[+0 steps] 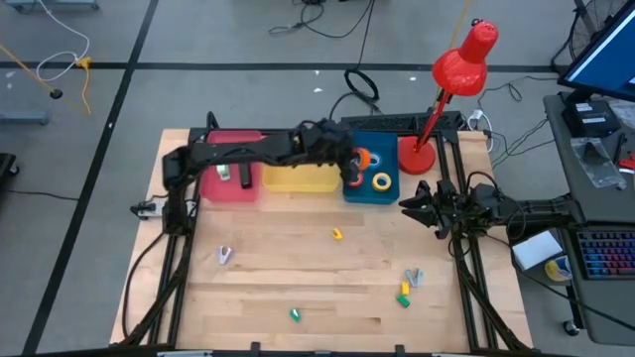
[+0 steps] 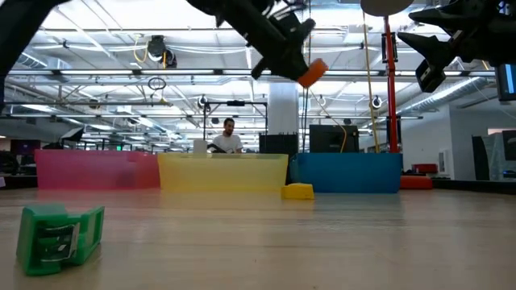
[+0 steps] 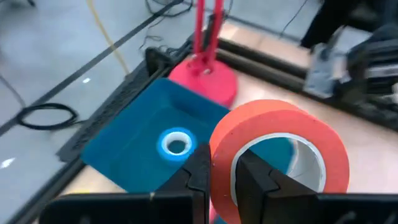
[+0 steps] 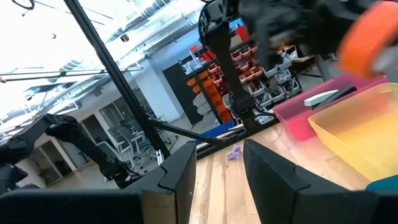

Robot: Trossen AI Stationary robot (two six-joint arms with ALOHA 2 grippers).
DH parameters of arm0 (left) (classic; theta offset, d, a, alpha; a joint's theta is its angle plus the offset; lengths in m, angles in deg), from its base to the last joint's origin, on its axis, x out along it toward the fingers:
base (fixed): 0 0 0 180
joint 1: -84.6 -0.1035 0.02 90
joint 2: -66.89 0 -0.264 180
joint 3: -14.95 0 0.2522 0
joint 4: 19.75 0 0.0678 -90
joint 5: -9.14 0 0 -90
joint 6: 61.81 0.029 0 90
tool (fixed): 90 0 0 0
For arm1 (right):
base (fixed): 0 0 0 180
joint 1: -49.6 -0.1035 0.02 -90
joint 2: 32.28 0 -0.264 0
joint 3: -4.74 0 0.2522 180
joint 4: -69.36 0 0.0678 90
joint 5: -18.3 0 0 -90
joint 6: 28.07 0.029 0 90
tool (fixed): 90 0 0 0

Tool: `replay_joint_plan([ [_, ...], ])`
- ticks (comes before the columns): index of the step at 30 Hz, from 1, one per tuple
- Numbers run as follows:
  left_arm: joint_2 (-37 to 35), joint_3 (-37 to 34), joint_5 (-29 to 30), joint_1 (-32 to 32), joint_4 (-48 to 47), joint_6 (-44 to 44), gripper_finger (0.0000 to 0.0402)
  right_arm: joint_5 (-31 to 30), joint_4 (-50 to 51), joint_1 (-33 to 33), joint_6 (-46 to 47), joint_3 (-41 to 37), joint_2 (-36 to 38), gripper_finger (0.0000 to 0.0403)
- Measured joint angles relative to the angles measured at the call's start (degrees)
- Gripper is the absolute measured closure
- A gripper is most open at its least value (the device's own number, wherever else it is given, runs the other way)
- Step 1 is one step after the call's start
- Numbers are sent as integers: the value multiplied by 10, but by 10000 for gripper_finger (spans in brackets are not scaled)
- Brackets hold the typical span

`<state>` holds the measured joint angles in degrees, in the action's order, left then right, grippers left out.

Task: Pick and place Stapler, Stapler remover, tape
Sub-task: Put the orange tape into the blue bin

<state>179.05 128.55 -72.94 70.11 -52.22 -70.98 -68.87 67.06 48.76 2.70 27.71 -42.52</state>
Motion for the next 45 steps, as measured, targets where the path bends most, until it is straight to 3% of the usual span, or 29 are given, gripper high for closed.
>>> replay_joint_plan([
  [9,91,90,7,-29,-44,47,362,-8,0,0,0,0,0,278],
  [18,92,96,-5,-25,-36,68,362,-151,-17,0,-56,0,-18,281],
  [21,91,97,-74,-23,-29,85,362,-167,-49,0,-116,0,-44,285],
  [24,87,97,-223,-26,-23,80,362,-167,-93,0,-183,0,-78,291],
  [27,85,97,-375,-39,-9,5,362,-178,-134,0,-238,7,-113,297],
  [29,85,97,-433,-50,-3,-64,362,-185,-142,0,-270,24,-136,298],
  [36,85,97,-501,-71,7,-231,362,-216,-141,0,-371,105,-225,285],
  [40,85,97,-518,-73,15,-276,362,-255,-141,0,-434,149,-270,261],
  [45,85,97,-536,-72,34,-318,362,-255,-136,0,-479,189,-307,216],
])
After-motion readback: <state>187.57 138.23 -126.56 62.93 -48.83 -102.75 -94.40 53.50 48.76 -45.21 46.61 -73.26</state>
